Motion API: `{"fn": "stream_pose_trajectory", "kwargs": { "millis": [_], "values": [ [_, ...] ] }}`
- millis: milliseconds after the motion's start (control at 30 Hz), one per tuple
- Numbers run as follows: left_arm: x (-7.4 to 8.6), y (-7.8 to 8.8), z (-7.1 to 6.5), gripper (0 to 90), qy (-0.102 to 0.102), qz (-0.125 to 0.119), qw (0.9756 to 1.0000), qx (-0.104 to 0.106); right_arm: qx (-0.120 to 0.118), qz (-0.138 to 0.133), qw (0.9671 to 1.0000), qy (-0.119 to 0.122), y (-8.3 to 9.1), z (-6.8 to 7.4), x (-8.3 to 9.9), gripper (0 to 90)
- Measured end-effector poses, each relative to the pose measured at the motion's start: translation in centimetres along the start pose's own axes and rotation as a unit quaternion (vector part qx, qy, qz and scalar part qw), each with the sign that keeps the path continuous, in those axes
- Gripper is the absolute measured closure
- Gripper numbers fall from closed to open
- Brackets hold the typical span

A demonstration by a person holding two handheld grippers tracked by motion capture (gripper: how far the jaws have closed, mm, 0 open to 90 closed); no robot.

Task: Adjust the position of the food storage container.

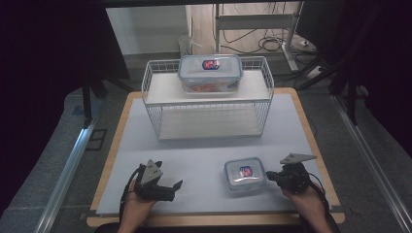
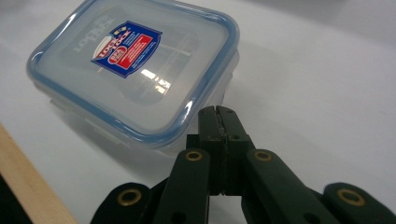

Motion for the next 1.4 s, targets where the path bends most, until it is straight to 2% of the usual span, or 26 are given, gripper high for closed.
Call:
{"fn": "stream_pose_trajectory", "kwargs": {
  "millis": [233, 467, 700, 900, 1000, 1100, 1233, 1300, 1400],
  "values": [
    [0.0, 0.1, 0.0, 2.3, 0.003, -0.002, 1.0, 0.006, -0.025, 0.003, 0.9995, 0.02, -0.9, 1.8, -0.8, 89.8],
    [0.0, 0.1, -0.1, 2.4, 0.003, -0.001, 1.0, 0.009, -0.039, 0.006, 0.9984, 0.039, -1.6, 3.3, -1.5, 89.7],
    [0.0, 0.0, -0.1, 2.5, 0.003, 0.001, 0.9999, 0.01, -0.047, 0.007, 0.9966, 0.068, -2.6, 5.1, -2.5, 89.8],
    [0.0, 0.0, -0.2, 2.6, 0.003, 0.001, 0.9999, 0.012, -0.05, 0.01, 0.9952, 0.083, -3.2, 6.0, -3.0, 89.7],
    [0.0, 0.0, -0.3, 2.8, 0.003, 0.002, 0.9999, 0.014, -0.051, 0.009, 0.9947, 0.089, -3.2, 6.0, -3.0, 88.6],
    [0.0, 0.1, -0.2, 2.9, 0.005, 0.003, 0.9999, 0.015, -0.027, 0.004, 0.9947, 0.099, -3.0, 5.4, -3.0, 84.8],
    [0.1, 0.0, -0.2, 3.2, 0.006, 0.005, 0.9998, 0.017, -0.003, -0.009, 0.9953, 0.096, -2.4, 4.1, -3.1, 73.0],
    [0.1, 0.0, -0.2, 3.2, 0.004, 0.005, 0.9998, 0.019, 0.014, -0.012, 0.9944, 0.104, -2.3, 3.3, -3.1, 65.6],
    [0.0, 0.2, -0.4, 3.2, 0.003, -0.007, 0.9993, 0.036, 0.022, -0.009, 0.993, 0.116, -2.6, 2.5, -2.9, 55.7]
  ]
}}
Point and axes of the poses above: each handheld gripper's, and its own axes: y roughly backward along the jaws, x roughly out of its underside, z roughly to its left, the point moved 7 cm from there along -y, roughly forward along the jaws, and after that the axes turned 13 degrees about z, right-handed, at the moved point
